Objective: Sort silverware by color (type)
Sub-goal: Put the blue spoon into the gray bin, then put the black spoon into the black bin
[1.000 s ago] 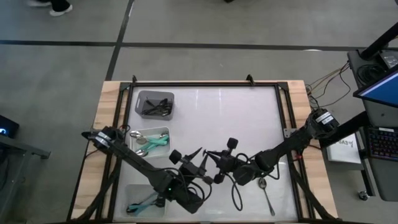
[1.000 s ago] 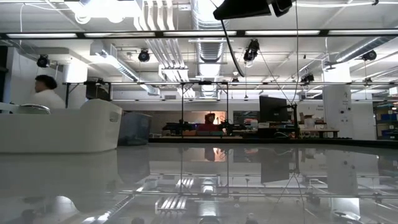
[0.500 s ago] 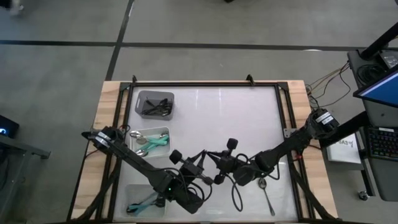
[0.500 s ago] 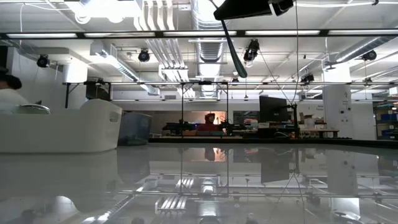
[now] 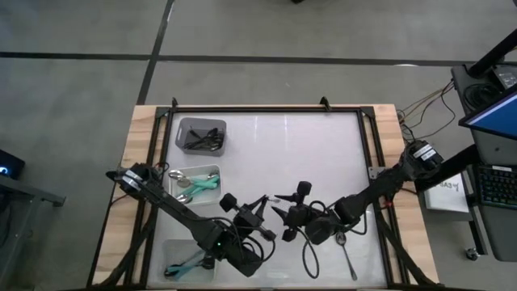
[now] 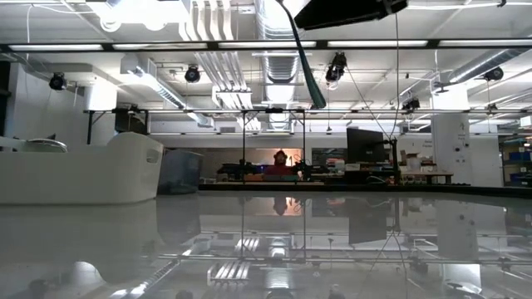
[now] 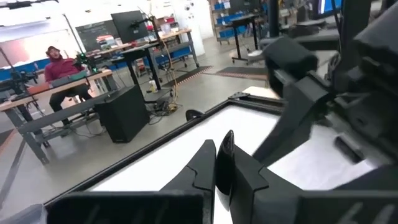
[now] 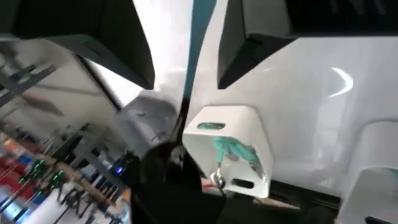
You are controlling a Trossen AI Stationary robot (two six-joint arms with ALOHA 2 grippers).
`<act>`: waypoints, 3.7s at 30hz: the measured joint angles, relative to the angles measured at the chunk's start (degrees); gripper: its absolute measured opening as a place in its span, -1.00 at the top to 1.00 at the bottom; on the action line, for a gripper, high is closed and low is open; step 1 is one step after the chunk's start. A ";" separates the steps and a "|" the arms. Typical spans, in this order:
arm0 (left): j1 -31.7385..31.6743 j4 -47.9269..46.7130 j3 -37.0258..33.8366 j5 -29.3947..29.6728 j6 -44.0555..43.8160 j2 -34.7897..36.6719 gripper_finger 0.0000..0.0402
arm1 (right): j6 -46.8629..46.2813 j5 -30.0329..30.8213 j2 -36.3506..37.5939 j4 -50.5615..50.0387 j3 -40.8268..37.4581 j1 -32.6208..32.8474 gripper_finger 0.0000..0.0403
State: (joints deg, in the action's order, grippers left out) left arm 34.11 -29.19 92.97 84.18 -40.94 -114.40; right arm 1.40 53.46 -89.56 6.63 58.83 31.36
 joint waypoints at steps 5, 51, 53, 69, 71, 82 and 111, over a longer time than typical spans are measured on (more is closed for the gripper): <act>0.28 -4.86 0.00 -6.51 -0.01 2.64 1.00 | -13.31 -1.63 2.15 -10.69 0.04 1.04 0.08; 11.26 -47.91 -6.54 -77.80 -3.80 14.39 0.99 | -86.35 -52.22 3.87 -43.67 -6.03 12.26 0.31; 11.23 -47.90 -6.54 -77.72 -2.36 13.39 0.99 | -89.59 -52.36 3.87 -43.84 -6.03 13.62 0.31; 11.23 -47.63 -6.54 -77.72 -0.62 10.04 0.70 | -107.20 -56.88 3.87 -45.61 -6.03 20.65 0.33; 11.23 -47.42 -6.54 -77.72 -0.57 10.04 0.67 | -108.00 -56.92 3.30 -45.43 -6.03 20.87 0.34; 11.21 -47.80 -2.99 -77.14 -0.01 10.02 0.61 | -105.75 -63.02 -4.50 -45.19 -5.71 20.90 0.35; 10.47 -38.17 -0.74 -35.43 -12.34 8.09 0.61 | -81.88 -51.42 -4.41 -48.76 -4.02 16.19 0.95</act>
State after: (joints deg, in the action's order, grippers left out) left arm 44.57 -67.36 92.23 48.75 -53.28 -106.31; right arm -80.48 2.03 -93.97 -42.13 54.81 47.55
